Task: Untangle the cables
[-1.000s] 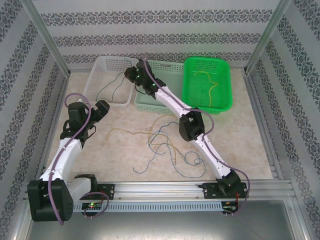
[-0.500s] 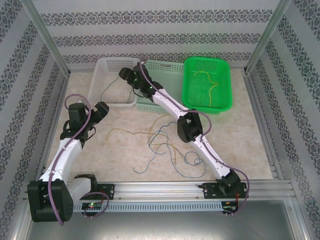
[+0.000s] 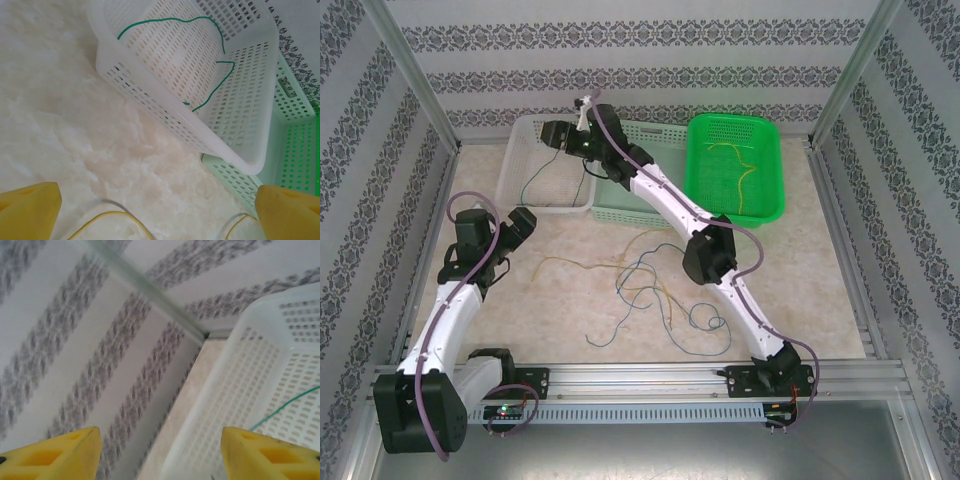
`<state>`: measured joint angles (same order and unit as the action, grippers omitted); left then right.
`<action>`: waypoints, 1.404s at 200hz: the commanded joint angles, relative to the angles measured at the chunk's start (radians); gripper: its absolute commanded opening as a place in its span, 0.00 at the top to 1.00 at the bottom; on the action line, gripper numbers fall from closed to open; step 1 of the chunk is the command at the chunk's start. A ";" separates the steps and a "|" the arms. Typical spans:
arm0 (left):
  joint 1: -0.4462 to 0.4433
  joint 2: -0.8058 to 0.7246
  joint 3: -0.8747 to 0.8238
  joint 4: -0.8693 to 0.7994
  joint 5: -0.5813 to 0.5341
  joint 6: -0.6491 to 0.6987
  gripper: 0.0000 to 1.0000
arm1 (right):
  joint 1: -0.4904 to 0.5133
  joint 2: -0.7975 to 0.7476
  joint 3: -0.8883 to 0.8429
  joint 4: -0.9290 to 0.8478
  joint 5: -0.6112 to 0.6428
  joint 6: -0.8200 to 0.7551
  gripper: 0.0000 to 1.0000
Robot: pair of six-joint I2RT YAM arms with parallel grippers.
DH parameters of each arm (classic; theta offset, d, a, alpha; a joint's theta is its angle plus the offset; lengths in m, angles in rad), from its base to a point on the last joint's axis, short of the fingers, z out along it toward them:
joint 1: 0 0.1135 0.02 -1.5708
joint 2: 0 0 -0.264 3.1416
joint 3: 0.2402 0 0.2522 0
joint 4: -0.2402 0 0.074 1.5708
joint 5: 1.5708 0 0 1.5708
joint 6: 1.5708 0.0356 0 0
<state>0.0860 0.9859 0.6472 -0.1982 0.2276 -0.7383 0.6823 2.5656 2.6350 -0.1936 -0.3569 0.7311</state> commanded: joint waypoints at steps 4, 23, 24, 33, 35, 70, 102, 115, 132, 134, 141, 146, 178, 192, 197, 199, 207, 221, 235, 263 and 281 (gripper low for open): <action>-0.006 -0.057 -0.021 -0.015 0.004 0.016 0.00 | 0.033 -0.226 -0.214 -0.269 -0.118 -0.508 0.35; -0.003 -0.057 -0.031 0.006 -0.003 0.008 0.00 | 0.036 -0.398 -0.525 -0.326 0.008 -0.735 0.35; -0.003 -0.056 -0.030 0.005 -0.003 0.007 0.00 | 0.035 -0.407 -0.539 -0.326 0.014 -0.744 0.35; -0.002 -0.042 -0.028 0.008 -0.003 0.006 0.00 | 0.034 -0.479 -0.672 -0.329 0.063 -0.808 0.35; -0.001 -0.039 -0.028 0.009 -0.002 0.007 0.00 | 0.033 -0.494 -0.697 -0.331 0.069 -0.821 0.35; 0.004 0.021 -0.014 0.032 0.040 0.006 0.00 | 0.037 -0.626 -0.968 -0.398 0.127 -0.945 0.38; 0.004 0.035 -0.004 0.032 0.041 0.012 0.00 | 0.078 -0.587 -1.007 -0.469 0.155 -0.995 0.44; 0.004 0.030 -0.006 0.026 0.034 0.016 0.00 | 0.103 -0.553 -0.991 -0.494 0.178 -1.011 0.45; 0.006 0.022 -0.003 0.004 0.016 0.027 0.00 | 0.132 -0.514 -0.969 -0.508 0.198 -1.024 0.44; 0.005 0.022 -0.003 0.002 0.014 0.028 0.00 | 0.134 -0.510 -0.966 -0.509 0.198 -1.025 0.44; 0.006 0.018 -0.004 -0.004 0.010 0.032 0.00 | 0.143 -0.496 -0.960 -0.512 0.197 -1.029 0.44; 0.006 0.017 -0.004 -0.008 0.009 0.034 0.00 | 0.147 -0.489 -0.955 -0.514 0.191 -1.032 0.44; 0.006 0.014 -0.008 -0.011 0.003 0.034 0.00 | 0.175 -0.452 -0.950 -0.535 0.180 -1.080 0.43; 0.006 0.019 -0.012 -0.006 -0.001 0.029 0.00 | 0.184 -0.430 -0.936 -0.559 0.201 -1.108 0.43; 0.006 0.021 -0.013 -0.004 -0.001 0.028 0.00 | 0.186 -0.422 -0.929 -0.565 0.206 -1.115 0.43; 0.006 0.022 -0.013 -0.003 -0.001 0.028 0.00 | 0.186 -0.419 -0.929 -0.567 0.208 -1.117 0.43; 0.006 0.026 -0.011 0.000 -0.001 0.024 0.00 | 0.186 -0.411 -0.923 -0.564 0.212 -1.120 0.43; 0.006 0.034 -0.012 0.005 0.004 0.018 0.00 | 0.186 -0.397 -0.914 -0.547 0.222 -1.117 0.43; 0.006 0.036 -0.008 0.006 0.006 0.014 0.00 | 0.189 -0.369 -0.885 -0.559 0.223 -1.117 0.44; 0.006 0.032 0.000 -0.006 -0.003 0.022 0.01 | 0.206 -0.322 -0.863 -0.581 0.272 -1.145 0.46; 0.007 0.028 0.000 -0.009 -0.015 0.023 0.00 | 0.206 -0.298 -0.847 -0.591 0.295 -1.150 0.52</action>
<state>0.0868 1.0206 0.6338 -0.1959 0.2432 -0.7303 0.8719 2.2250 1.7527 -0.7395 -0.1154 -0.3882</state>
